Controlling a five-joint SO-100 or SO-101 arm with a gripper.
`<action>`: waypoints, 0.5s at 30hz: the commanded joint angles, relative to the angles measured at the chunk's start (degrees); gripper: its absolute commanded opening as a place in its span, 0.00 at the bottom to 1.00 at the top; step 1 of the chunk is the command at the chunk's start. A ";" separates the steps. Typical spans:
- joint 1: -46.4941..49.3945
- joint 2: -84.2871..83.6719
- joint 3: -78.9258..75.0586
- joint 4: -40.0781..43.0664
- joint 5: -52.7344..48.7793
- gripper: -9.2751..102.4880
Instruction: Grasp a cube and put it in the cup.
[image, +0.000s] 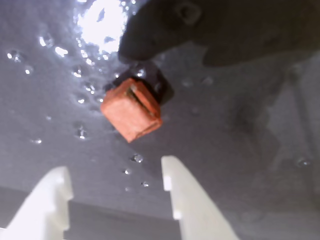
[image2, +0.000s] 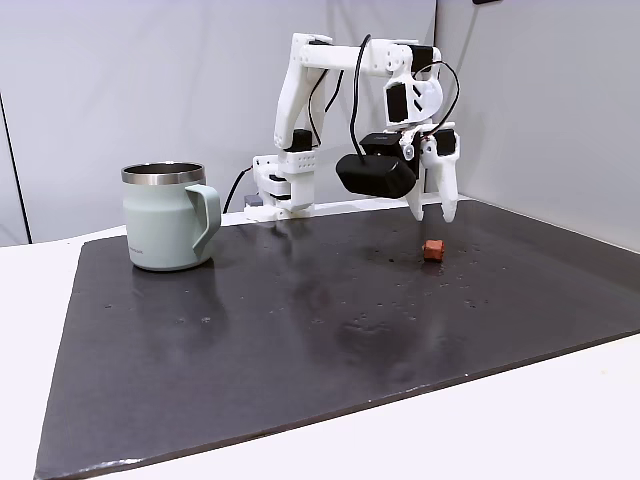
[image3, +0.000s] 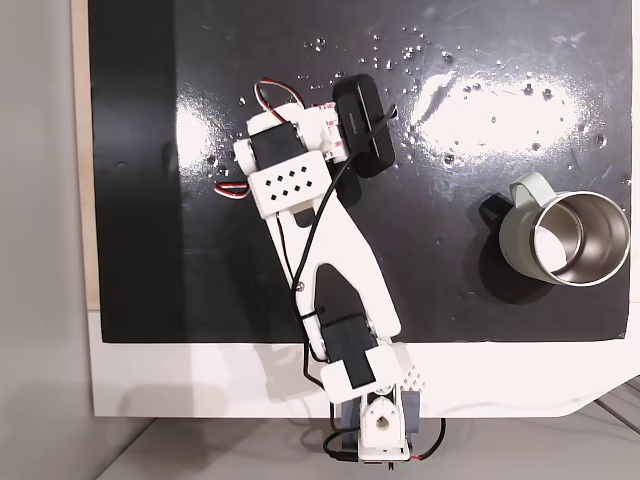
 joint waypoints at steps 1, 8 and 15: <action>0.53 -0.35 -4.66 0.97 -0.53 0.27; 0.53 -5.01 -8.70 2.11 -1.14 0.27; 0.53 -9.40 -11.78 3.34 -1.41 0.28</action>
